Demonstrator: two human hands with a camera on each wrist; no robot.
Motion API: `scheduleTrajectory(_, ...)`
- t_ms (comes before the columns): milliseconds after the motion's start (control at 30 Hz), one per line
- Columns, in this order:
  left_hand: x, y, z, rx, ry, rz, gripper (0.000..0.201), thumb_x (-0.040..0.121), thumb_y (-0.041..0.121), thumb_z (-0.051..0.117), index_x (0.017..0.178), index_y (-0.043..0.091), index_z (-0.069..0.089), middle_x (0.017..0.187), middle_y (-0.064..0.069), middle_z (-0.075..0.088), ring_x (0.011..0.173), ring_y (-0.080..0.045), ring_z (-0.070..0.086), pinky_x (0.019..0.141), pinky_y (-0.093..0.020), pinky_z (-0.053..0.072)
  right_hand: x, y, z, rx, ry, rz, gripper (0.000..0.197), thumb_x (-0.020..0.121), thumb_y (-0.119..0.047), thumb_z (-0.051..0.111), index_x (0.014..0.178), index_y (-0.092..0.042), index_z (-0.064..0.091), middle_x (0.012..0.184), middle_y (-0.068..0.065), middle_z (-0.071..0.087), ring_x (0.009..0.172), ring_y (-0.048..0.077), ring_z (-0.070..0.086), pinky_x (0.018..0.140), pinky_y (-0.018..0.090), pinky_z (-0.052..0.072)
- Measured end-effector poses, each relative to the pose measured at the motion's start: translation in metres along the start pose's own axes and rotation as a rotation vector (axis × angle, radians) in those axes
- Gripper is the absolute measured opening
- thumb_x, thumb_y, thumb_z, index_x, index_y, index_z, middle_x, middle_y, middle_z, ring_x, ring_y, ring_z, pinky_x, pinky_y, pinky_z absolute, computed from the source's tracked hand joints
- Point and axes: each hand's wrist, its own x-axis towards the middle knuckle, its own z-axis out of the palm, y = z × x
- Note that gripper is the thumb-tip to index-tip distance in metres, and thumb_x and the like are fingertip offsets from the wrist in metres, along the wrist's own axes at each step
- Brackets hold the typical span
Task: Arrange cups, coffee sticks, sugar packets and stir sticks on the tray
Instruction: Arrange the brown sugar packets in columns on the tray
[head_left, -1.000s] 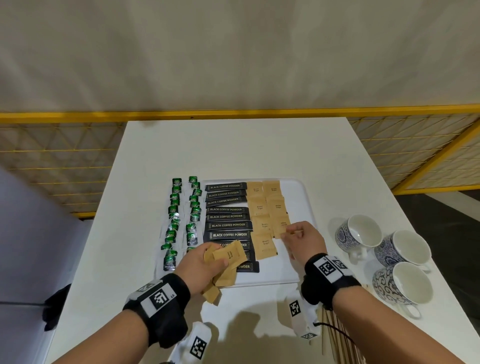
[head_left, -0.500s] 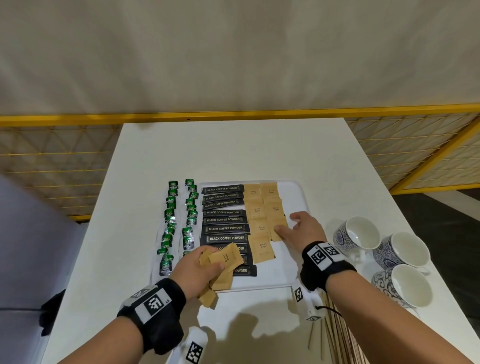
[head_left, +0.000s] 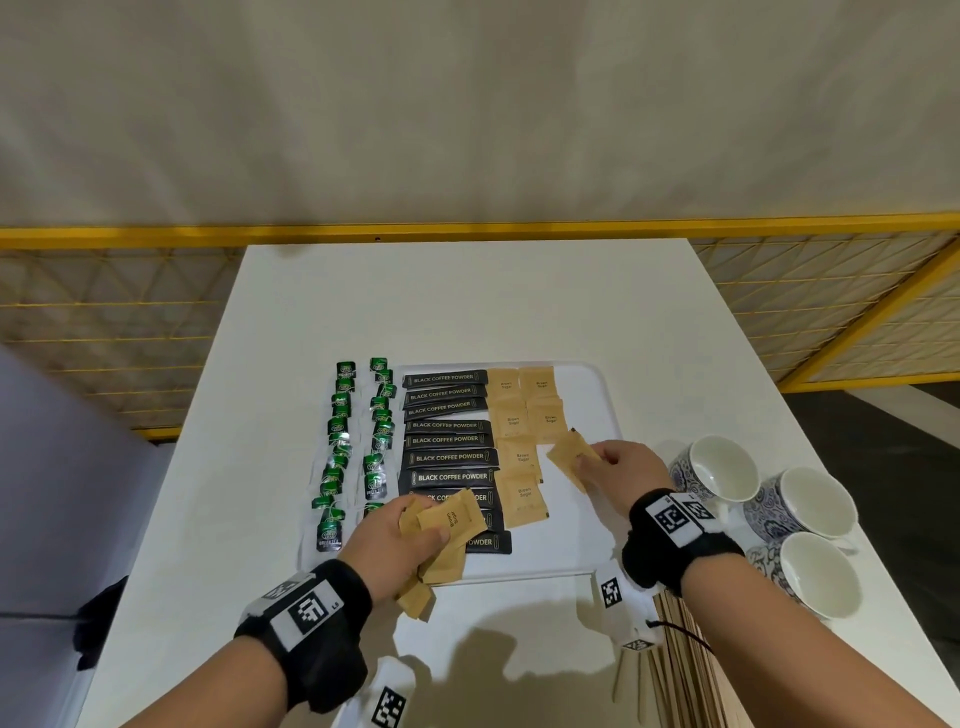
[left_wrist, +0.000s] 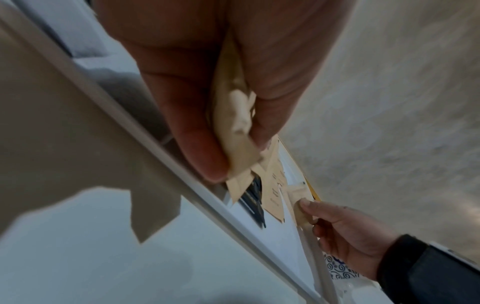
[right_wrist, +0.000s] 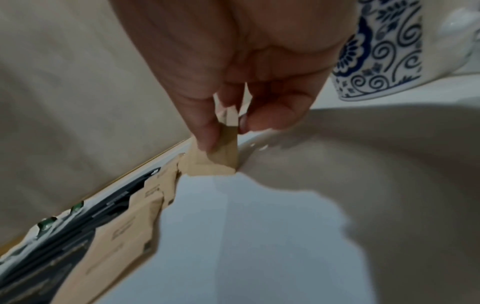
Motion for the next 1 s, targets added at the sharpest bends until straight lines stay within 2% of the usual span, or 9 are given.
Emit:
scheduleTrajectory(133, 0.001, 0.001, 0.002, -0.009, 0.001, -0.009, 0.015, 0.085, 0.014, 0.068, 0.097, 0.02, 0.062, 0.087, -0.004, 0.071, 0.066, -0.015, 0.064, 0.06, -0.029, 0.052, -0.011, 0.002, -0.006, 0.138, 0.074, -0.102, 0.012, 0.084, -0.029, 0.066, 0.081, -0.04, 0.07, 0.07, -0.015, 0.063, 0.065, 0.004, 0.057, 0.058, 0.016, 0.04)
scheduleTrajectory(267, 0.001, 0.0, 0.002, -0.019, -0.006, -0.009, 0.015, 0.085, 0.014, 0.068, 0.097, 0.02, 0.062, 0.088, -0.007, 0.071, 0.069, -0.018, 0.064, 0.066, -0.034, 0.053, -0.007, 0.008, -0.005, 0.101, 0.078, -0.147, 0.027, 0.089, -0.007, 0.058, 0.089, -0.028, 0.076, 0.073, -0.013, 0.065, 0.064, 0.003, 0.056, 0.053, 0.006, 0.037)
scheduleTrajectory(367, 0.001, 0.001, 0.003, -0.025, -0.007, -0.007, 0.016, 0.085, 0.014, 0.068, 0.099, 0.021, 0.061, 0.088, -0.004, 0.071, 0.068, -0.016, 0.064, 0.062, -0.028, 0.052, -0.006, 0.012, -0.004, 0.11, 0.089, -0.121, 0.04, 0.091, 0.005, 0.043, 0.098, -0.018, 0.076, 0.099, -0.003, 0.07, 0.085, 0.01, 0.061, 0.069, 0.009, 0.04)
scheduleTrajectory(433, 0.002, 0.001, 0.003, -0.034, -0.012, -0.004, 0.015, 0.086, 0.014, 0.068, 0.098, 0.02, 0.061, 0.088, -0.005, 0.071, 0.07, -0.018, 0.065, 0.065, -0.032, 0.054, -0.005, 0.014, -0.006, 0.044, 0.136, -0.091, 0.037, 0.093, 0.0, 0.042, 0.108, -0.017, 0.07, 0.114, 0.001, 0.066, 0.1, 0.017, 0.061, 0.083, 0.02, 0.043)
scheduleTrajectory(500, 0.002, 0.001, 0.003, -0.033, -0.02, 0.004, 0.014, 0.086, 0.014, 0.067, 0.097, 0.021, 0.062, 0.09, -0.007, 0.071, 0.074, -0.021, 0.066, 0.072, -0.04, 0.055, -0.003, 0.013, -0.007, -0.073, 0.146, -0.06, 0.028, 0.095, -0.016, 0.049, 0.119, -0.017, 0.062, 0.118, 0.004, 0.065, 0.107, 0.021, 0.06, 0.089, 0.025, 0.043)
scheduleTrajectory(600, 0.001, -0.001, 0.002, -0.043, -0.027, -0.002, 0.013, 0.086, 0.014, 0.067, 0.097, 0.02, 0.063, 0.088, -0.007, 0.071, 0.075, -0.024, 0.066, 0.076, -0.047, 0.056, 0.0, 0.009, -0.002, -0.194, 0.074, -0.001, 0.045, 0.091, -0.038, 0.058, 0.129, -0.016, 0.053, 0.121, 0.005, 0.062, 0.111, 0.02, 0.058, 0.089, 0.026, 0.041)
scheduleTrajectory(767, 0.001, -0.002, 0.0, -0.046, -0.016, -0.011, 0.014, 0.086, 0.014, 0.067, 0.097, 0.021, 0.063, 0.09, -0.008, 0.071, 0.077, -0.024, 0.067, 0.076, -0.046, 0.056, 0.01, -0.002, 0.007, -0.237, 0.026, 0.004, 0.069, 0.075, -0.046, 0.073, 0.131, -0.018, 0.046, 0.124, 0.005, 0.056, 0.101, 0.019, 0.06, 0.073, 0.025, 0.042)
scheduleTrajectory(933, 0.0, -0.001, -0.002, -0.027, -0.003, -0.009, 0.012, 0.087, 0.015, 0.067, 0.096, 0.021, 0.063, 0.088, -0.006, 0.07, 0.075, -0.02, 0.065, 0.071, -0.038, 0.055, 0.011, -0.009, 0.008, -0.248, 0.004, 0.012, 0.041, 0.069, -0.034, 0.077, 0.099, -0.021, 0.053, 0.104, 0.0, 0.059, 0.075, 0.012, 0.06, 0.054, 0.022, 0.042)
scheduleTrajectory(1000, 0.0, 0.001, -0.002, -0.015, -0.003, -0.007, 0.012, 0.087, 0.015, 0.066, 0.096, 0.021, 0.062, 0.088, -0.005, 0.07, 0.074, -0.019, 0.065, 0.068, -0.034, 0.054, 0.011, -0.007, 0.006, -0.229, -0.013, 0.026, 0.037, 0.069, -0.03, 0.077, 0.095, -0.021, 0.053, 0.098, -0.001, 0.06, 0.073, 0.012, 0.059, 0.051, 0.021, 0.04)
